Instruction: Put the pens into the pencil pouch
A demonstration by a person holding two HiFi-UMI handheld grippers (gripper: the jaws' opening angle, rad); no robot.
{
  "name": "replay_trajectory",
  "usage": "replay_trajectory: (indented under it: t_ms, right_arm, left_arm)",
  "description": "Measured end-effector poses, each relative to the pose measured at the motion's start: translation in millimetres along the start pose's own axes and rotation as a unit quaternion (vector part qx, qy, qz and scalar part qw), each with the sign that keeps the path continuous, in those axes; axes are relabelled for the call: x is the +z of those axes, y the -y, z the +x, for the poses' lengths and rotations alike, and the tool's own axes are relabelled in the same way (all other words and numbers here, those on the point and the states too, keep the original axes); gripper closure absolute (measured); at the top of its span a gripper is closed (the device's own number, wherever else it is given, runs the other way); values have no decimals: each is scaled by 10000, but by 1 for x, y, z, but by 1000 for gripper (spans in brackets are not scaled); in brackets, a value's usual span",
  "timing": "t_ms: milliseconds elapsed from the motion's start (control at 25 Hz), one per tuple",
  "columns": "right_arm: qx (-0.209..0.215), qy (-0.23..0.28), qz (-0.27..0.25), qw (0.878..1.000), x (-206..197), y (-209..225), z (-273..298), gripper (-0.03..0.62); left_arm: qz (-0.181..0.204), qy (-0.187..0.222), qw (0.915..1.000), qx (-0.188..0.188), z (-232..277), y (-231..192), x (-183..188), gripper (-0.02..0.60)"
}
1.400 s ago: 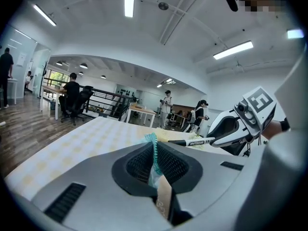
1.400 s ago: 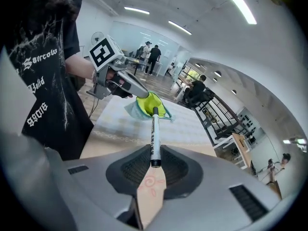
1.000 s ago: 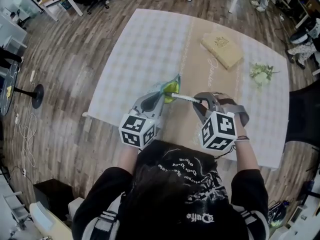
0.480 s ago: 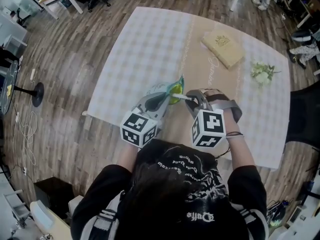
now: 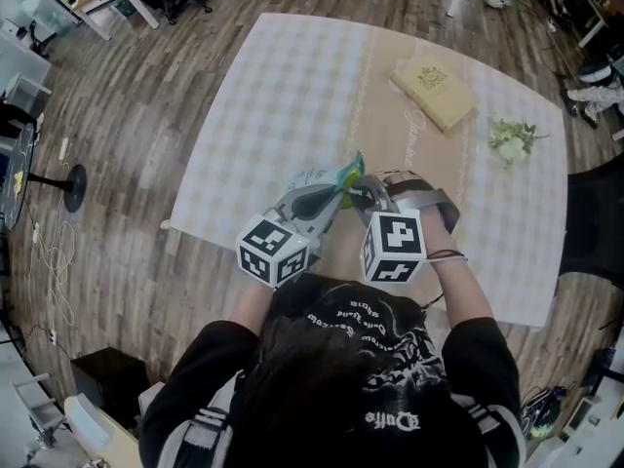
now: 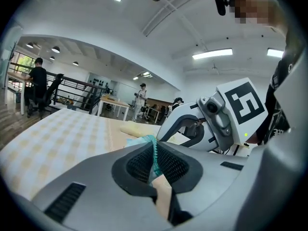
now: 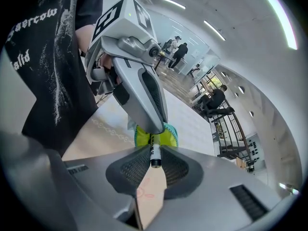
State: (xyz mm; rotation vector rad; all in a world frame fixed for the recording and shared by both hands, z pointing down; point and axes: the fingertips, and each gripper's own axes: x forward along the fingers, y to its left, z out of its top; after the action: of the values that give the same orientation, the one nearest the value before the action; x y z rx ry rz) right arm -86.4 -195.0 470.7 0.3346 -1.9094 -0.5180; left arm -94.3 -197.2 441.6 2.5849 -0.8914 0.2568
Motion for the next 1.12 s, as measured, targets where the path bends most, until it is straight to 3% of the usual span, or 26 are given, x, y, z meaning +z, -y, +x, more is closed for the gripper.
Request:
replay_trajectory:
  t_ms: [200,480,680,840,1120]
  right_arm:
    - [125,22,3,9999,3,-6,9,516]
    - [248,77,20,9997,7,-10,15,516]
    - [96,225,128,9996,12,-6,16,511]
    - [-129,391,411,9983,14,4,12,413]
    - [-425,705,1063,9909,11,22,-6,370]
  left_arm:
    - [-122,10,9996,-236,4,7,-3,545]
    - [-721,285,9954,-563,-2,5,-1,545]
    - [-785,350,9952,-461,-5,-1,-1,545]
    - [-905,407,9948,-237,-7,-12,0,545]
    - [-980,465,9941,-85,-5,-19,2,545]
